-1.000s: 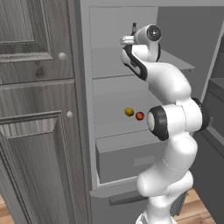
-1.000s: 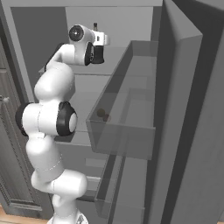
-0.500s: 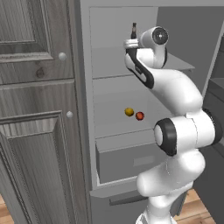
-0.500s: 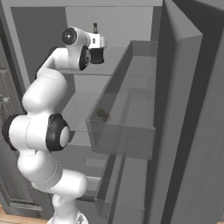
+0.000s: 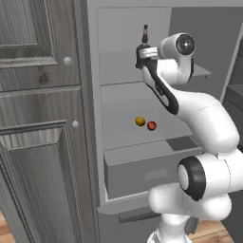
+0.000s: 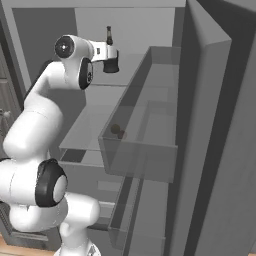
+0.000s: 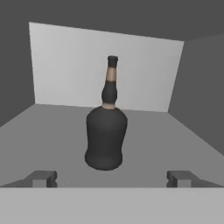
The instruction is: Place the liquor on the top shelf of the fridge to keep it out of children's reach, and place the lemon and apple on lower shelves for easy access.
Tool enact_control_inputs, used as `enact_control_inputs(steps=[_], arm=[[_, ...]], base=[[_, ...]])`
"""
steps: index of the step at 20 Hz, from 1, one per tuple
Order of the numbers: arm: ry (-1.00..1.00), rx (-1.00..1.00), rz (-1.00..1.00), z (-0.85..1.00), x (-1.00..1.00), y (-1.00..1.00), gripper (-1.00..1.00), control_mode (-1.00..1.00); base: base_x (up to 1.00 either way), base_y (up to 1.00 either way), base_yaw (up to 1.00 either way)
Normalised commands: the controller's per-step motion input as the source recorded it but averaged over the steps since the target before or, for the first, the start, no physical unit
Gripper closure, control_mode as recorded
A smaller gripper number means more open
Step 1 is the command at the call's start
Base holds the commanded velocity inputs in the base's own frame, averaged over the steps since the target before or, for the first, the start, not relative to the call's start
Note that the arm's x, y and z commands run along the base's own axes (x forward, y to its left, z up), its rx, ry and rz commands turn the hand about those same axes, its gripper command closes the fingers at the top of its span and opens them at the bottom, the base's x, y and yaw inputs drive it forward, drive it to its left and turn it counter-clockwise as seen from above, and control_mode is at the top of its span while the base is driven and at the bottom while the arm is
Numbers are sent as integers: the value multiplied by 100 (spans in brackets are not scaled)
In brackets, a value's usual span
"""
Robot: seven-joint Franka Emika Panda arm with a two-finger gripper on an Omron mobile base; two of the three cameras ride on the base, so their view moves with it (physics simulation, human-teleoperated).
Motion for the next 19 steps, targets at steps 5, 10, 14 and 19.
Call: enact_control_inputs(steps=[5, 10, 14, 19], arm=[[0, 0, 0, 2, -100, 1, -100, -100], [0, 0, 0, 0, -100, 13, -100, -100], [0, 0, 0, 0, -100, 23, -100, -100], [0, 0, 0, 0, -100, 21, -100, -100]], base=[[0, 0, 0], [0, 0, 0], [0, 0, 0], [0, 0, 0]])
